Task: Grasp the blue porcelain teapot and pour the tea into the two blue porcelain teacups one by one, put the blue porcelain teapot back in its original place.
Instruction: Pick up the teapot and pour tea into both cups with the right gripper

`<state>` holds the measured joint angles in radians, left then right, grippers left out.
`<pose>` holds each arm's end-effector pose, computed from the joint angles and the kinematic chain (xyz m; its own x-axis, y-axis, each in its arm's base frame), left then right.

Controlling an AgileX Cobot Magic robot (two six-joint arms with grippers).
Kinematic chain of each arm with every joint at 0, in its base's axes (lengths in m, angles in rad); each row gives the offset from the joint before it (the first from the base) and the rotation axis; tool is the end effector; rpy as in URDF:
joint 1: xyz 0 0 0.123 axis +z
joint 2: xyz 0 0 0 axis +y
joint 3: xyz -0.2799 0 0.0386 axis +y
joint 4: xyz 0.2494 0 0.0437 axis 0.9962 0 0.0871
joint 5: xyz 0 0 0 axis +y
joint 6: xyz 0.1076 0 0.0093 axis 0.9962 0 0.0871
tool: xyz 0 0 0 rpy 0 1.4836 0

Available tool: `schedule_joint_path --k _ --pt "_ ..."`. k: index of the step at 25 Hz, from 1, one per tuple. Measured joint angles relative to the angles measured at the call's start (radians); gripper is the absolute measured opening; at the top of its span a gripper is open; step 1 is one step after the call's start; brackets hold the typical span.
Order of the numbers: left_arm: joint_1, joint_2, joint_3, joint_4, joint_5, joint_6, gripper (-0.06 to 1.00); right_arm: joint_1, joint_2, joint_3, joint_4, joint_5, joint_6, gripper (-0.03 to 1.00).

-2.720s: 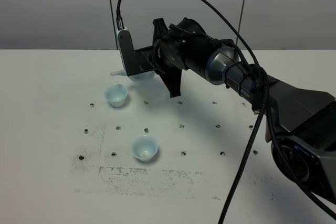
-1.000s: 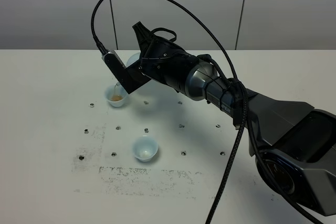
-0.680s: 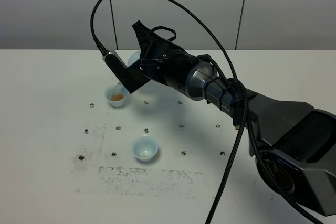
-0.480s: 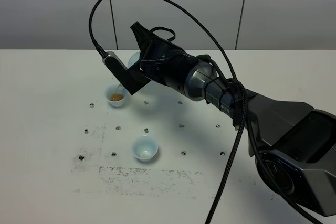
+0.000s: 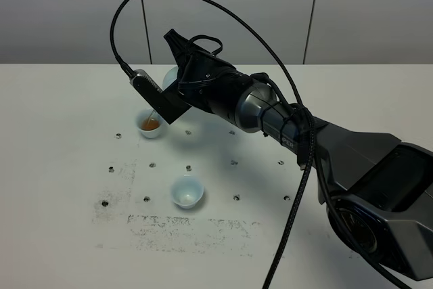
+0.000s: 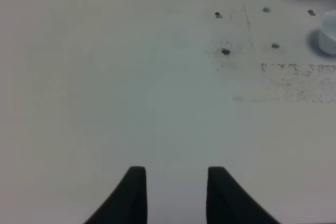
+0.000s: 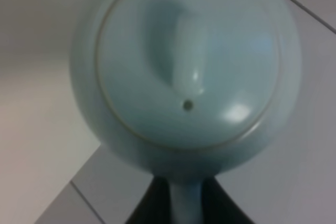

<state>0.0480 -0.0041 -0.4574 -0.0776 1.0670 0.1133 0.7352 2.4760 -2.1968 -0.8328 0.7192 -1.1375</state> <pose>0.0177 -0.0065 0.2573 -0.4915 0.0520 -0.8693 0.0484 0.9983 0.0324 0.4554 0.3408 0.1762 0.4299 -0.7496 0.5033 -0.3949 -0.6574 -0.6418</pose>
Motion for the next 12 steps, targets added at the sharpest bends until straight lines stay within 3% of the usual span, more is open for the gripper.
schedule_joint_path --k 12 --pt "0.000 0.000 0.000 0.000 0.000 0.000 0.34 0.003 0.000 0.000 -0.042 -0.022 0.000 0.06"
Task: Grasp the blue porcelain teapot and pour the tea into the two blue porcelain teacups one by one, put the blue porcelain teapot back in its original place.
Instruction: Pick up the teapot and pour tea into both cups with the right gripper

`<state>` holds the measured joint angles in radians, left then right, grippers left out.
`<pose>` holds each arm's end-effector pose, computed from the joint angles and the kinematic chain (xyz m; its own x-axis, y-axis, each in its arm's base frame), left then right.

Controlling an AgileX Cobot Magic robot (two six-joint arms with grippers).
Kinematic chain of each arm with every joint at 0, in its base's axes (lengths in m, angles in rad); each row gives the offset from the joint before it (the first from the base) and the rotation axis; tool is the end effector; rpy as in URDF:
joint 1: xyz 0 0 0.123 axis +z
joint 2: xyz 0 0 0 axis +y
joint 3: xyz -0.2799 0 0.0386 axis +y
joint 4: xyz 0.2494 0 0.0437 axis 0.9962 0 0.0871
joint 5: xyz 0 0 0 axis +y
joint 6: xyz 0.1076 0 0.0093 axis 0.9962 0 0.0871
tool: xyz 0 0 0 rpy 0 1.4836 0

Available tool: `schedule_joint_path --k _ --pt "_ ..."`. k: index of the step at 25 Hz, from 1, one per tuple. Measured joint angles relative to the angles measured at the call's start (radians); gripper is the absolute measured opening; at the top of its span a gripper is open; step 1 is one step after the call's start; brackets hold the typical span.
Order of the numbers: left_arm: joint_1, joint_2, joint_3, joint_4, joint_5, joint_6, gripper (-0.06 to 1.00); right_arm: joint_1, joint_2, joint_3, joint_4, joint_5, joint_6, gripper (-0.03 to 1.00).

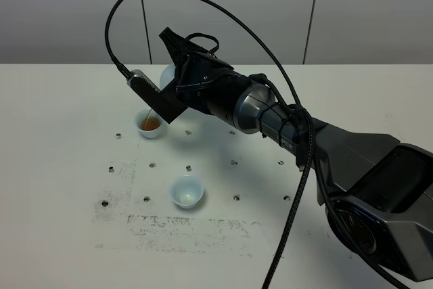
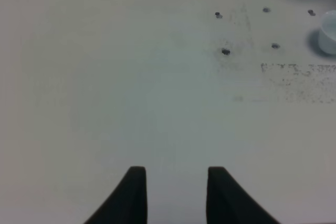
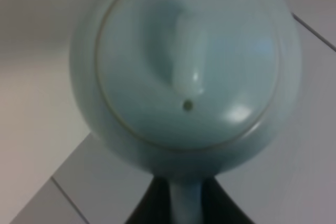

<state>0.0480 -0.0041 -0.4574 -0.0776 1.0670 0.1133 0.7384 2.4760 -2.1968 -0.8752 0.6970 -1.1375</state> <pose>0.0177 -0.0065 0.2573 -0.4915 0.0520 -0.8693 0.0484 0.9983 0.0324 0.4563 0.3433 0.1793 0.4314 -0.7280 0.5328 -0.3529 -0.6797 -0.6430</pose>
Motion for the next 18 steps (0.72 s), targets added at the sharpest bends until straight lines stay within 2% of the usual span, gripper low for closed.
schedule_joint_path --k 15,18 --pt "0.000 0.000 0.000 0.001 0.000 0.000 0.34 0.000 0.000 0.000 -0.021 0.000 0.019 0.06" --pt "0.000 0.000 0.000 0.001 0.000 0.000 0.34 0.000 0.000 0.000 0.002 0.000 0.026 0.06"
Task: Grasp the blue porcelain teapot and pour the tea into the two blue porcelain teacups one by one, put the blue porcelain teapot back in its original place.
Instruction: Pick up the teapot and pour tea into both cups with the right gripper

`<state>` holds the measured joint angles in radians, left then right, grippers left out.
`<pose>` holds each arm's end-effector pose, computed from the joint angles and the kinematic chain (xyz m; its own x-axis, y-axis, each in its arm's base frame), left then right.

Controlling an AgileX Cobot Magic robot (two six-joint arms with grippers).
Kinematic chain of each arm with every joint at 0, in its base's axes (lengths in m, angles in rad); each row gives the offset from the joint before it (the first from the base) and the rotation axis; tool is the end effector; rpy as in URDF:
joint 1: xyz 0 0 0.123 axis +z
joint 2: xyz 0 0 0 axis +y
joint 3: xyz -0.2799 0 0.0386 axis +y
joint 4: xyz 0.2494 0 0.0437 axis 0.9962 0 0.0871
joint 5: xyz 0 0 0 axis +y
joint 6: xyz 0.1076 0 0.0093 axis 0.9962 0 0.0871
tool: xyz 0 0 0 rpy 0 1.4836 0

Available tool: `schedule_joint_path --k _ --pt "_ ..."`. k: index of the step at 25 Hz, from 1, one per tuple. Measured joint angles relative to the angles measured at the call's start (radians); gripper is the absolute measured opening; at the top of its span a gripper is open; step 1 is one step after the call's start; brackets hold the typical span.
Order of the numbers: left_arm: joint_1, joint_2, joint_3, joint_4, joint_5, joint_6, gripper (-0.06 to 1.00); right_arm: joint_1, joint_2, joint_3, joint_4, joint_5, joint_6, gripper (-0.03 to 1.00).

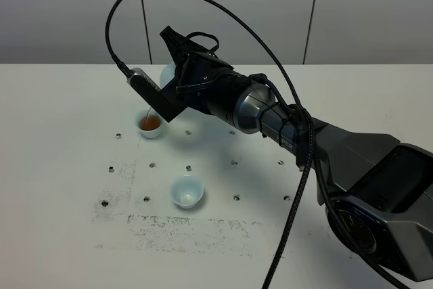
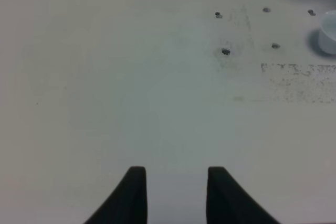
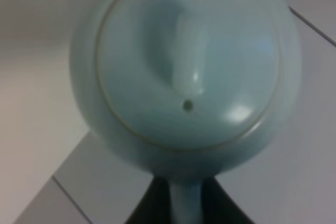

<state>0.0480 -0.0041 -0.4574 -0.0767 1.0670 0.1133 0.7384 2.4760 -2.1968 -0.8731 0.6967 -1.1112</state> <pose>0.0177 -0.0064 0.2573 -0.4915 0.0524 -0.8693 0.0480 0.9983 0.0331 0.4562 0.3433 0.1792 0.4225 -0.7466 0.5140 -0.3651 -0.6592 -0.6574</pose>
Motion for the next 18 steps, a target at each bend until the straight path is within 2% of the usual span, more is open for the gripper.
schedule_joint_path --k 11,18 --pt "0.000 0.000 0.000 0.000 0.000 0.000 0.34 -0.019 -0.001 0.000 0.170 0.023 0.001 0.06" --pt "0.000 0.000 0.000 0.000 0.000 0.000 0.34 -0.042 -0.016 0.000 0.342 0.033 0.003 0.06"
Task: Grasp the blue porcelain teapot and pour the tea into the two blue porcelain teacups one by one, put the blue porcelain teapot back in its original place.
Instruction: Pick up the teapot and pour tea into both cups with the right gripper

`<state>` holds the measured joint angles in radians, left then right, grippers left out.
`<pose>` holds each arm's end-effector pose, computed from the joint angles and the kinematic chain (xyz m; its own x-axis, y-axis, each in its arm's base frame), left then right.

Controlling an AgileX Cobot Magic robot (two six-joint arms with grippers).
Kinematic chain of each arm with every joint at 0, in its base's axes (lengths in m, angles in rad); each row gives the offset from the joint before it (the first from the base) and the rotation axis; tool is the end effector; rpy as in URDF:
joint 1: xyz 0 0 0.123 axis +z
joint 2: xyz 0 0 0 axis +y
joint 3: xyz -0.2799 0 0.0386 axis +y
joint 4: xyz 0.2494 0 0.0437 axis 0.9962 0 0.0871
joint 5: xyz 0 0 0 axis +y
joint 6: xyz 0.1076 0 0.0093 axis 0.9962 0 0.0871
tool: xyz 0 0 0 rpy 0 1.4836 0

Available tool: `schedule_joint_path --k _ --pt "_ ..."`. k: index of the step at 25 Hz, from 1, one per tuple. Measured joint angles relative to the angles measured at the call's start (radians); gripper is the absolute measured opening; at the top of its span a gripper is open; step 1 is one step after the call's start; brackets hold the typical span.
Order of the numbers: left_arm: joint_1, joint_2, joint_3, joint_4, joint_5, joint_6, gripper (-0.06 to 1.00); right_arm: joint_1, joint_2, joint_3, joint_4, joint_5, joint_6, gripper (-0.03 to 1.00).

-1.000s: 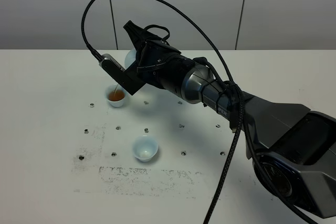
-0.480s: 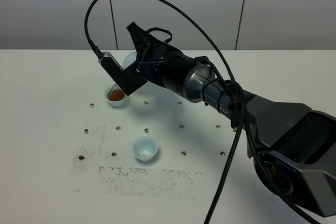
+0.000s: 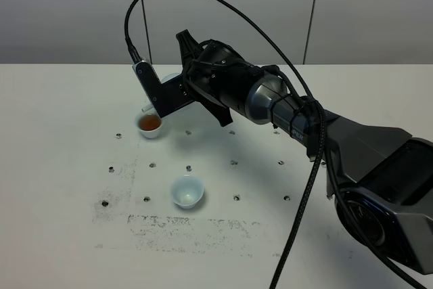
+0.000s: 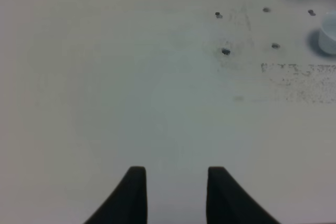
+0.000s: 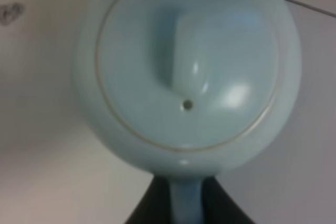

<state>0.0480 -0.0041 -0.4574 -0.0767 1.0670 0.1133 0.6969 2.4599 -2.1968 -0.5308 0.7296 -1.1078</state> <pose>0.0177 -0.0064 0.2573 -0.4915 0.0524 -0.8693 0.0480 0.9983 0.0331 0.4545 0.3328 0.1715 0.4009 -0.8905 0.2153 -0.5883 -0.4304 -0.6846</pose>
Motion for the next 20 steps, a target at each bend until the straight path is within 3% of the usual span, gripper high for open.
schedule_joint_path --k 7,14,20 --pt "0.000 0.000 0.000 0.000 0.000 0.000 0.34 -0.027 -0.027 0.000 0.150 0.028 0.001 0.06" --pt "0.000 0.000 0.000 0.000 0.000 0.000 0.34 -0.056 -0.121 0.000 0.382 0.165 0.029 0.06" --pt "0.000 0.000 0.000 0.000 0.000 0.000 0.34 -0.085 -0.206 0.127 0.525 0.167 0.298 0.06"
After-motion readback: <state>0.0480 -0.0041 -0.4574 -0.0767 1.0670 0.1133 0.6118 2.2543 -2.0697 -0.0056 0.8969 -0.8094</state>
